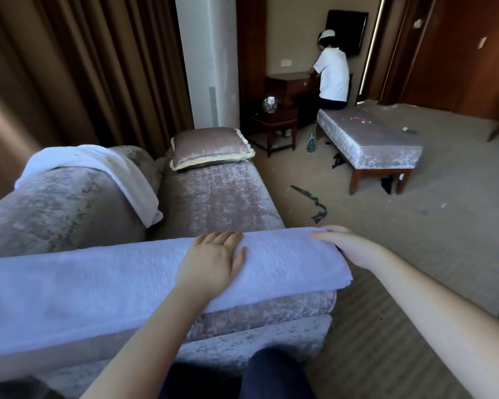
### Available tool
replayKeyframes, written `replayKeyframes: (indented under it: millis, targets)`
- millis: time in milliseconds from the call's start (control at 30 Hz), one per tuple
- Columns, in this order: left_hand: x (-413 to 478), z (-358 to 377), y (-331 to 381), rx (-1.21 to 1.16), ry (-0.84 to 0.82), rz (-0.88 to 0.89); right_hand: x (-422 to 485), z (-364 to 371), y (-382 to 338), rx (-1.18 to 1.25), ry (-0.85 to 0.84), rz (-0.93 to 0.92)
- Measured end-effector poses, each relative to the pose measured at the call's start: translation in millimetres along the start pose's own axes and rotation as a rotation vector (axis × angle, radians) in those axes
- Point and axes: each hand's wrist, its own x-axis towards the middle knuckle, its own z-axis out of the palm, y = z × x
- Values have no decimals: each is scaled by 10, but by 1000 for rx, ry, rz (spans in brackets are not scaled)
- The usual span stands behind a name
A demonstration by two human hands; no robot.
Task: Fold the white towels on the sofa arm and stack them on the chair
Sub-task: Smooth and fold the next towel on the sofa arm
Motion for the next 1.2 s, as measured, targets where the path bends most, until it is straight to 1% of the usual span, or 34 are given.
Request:
replayKeyframes:
  millis: [67, 200, 300, 467, 567, 667, 733, 833, 867, 900, 933, 1000, 1033, 1067, 1100, 1133, 1167, 1200]
  targets:
    - [-4, 8, 7, 4, 19, -3, -26, -79, 80, -7, -32, 30]
    - [1, 17, 17, 12, 31, -2, -189, -203, 125, 87, -54, -15]
    - [-3, 30, 10, 11, 45, 4, -364, -214, 155, 68, -98, -40]
    - [5, 35, 18, 15, 47, 15, -563, -217, 118, -80, 56, -169]
    - [-10, 11, 23, 15, 57, 28, -639, -211, 20, -113, 98, -216]
    - [4, 0, 33, -22, 21, 10, -655, -284, -93, -165, 155, -195]
    - [29, -52, 116, -58, -44, 6, -689, -362, -169, -197, 193, -166]
    - [67, -103, 242, -69, -120, 32, -794, -476, -314, -159, 251, -133]
    - [86, -109, 248, -124, -119, 21, -865, -479, -380, -128, 260, -123]
    - [106, -151, 249, -233, -102, -23, -942, -454, -456, -108, 256, -134]
    - [121, -230, 255, -400, -59, -99, -1029, -390, -554, -104, 248, -157]
    - [189, -502, 277, -822, 14, -338, -1190, -165, -790, -151, 226, -267]
    - [237, -677, 295, -1048, 2, -450, -1271, 5, -919, -198, 204, -338]
    - [289, -863, 304, -1223, -59, -518, -1351, 199, -1046, -242, 178, -414]
    - [327, -1039, 307, -1343, -146, -541, -1413, 397, -1154, -277, 146, -493]
    - [335, -1203, 301, -1386, -226, -534, -1474, 603, -1248, -309, 111, -561]
    - [323, -1325, 271, -1359, -278, -507, -1517, 796, -1315, -343, 89, -605]
    - [297, -1423, 229, -1298, -292, -486, -1577, 976, -1376, -381, 68, -641]
